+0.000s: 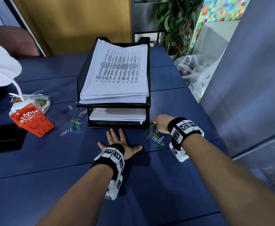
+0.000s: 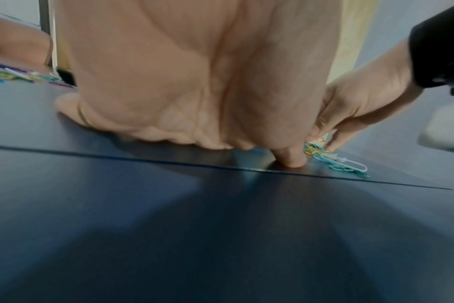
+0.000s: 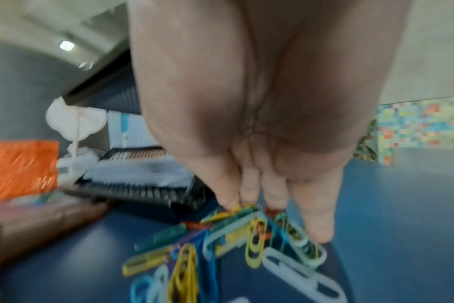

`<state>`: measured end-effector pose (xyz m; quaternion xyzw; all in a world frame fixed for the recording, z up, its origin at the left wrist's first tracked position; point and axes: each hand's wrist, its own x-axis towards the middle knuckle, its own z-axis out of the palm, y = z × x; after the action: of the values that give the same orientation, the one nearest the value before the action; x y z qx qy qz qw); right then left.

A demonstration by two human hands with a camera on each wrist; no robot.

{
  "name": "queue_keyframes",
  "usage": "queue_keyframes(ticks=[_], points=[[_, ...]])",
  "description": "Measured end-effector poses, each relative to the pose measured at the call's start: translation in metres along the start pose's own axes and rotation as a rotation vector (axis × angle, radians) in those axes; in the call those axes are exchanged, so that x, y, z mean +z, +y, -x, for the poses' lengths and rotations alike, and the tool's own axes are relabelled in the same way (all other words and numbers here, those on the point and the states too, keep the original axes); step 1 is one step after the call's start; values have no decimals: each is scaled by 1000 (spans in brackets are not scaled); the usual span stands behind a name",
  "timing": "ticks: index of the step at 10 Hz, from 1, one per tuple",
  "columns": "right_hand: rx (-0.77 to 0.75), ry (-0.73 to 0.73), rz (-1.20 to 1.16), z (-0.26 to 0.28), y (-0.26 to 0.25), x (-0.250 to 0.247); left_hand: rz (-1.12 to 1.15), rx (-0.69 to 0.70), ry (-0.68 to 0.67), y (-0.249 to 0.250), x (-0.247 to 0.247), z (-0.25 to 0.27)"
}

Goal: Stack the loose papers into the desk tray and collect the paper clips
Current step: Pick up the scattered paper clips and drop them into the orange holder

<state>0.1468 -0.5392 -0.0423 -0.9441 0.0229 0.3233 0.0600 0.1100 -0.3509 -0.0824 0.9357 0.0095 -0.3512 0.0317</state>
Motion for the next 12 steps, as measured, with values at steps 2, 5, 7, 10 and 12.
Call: queue_keyframes(ticks=[2, 5, 7, 10, 12], points=[[-9, 26, -109, 0, -2, 22, -10, -1, 15, 1, 1, 1], [-51, -45, -120, 32, -14, 49, -20, 16, 38, -1, 4, 3], [134, 70, -270, 35, 3, 44, -83, 108, 49, -15, 11, 9], [-19, -13, -206, 52, -33, 80, -136, 168, 34, -27, 16, 7], [-85, 1, -334, 64, -40, 75, -150, 239, 69, -40, 20, 9]])
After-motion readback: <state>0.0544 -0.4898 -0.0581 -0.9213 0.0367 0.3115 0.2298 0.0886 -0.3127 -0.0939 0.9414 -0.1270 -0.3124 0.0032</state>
